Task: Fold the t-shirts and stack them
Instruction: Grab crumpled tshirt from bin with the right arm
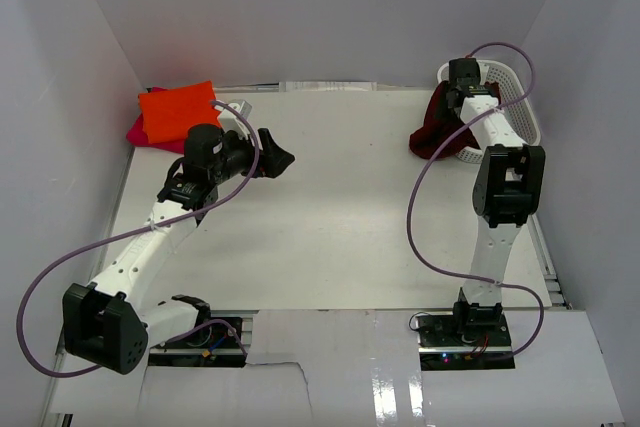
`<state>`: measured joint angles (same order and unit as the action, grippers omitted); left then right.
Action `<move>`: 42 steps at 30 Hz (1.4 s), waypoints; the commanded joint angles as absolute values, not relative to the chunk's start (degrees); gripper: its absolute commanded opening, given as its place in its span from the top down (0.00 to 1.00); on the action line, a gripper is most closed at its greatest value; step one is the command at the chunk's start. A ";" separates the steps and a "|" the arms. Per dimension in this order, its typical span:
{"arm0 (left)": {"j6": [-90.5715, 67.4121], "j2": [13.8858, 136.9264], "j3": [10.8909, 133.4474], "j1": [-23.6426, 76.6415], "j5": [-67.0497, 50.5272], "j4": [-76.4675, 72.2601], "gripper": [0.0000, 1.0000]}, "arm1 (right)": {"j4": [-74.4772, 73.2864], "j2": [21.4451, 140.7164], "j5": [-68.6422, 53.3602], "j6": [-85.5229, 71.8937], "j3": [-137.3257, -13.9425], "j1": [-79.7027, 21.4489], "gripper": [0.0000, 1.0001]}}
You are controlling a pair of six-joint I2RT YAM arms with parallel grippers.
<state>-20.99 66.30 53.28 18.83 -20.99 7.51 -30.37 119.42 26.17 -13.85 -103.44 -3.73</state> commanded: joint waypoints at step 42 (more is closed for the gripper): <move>-20.39 65.74 53.61 18.46 -21.53 7.21 0.02 | -26.63 127.27 18.20 -7.38 -116.63 -1.85 0.84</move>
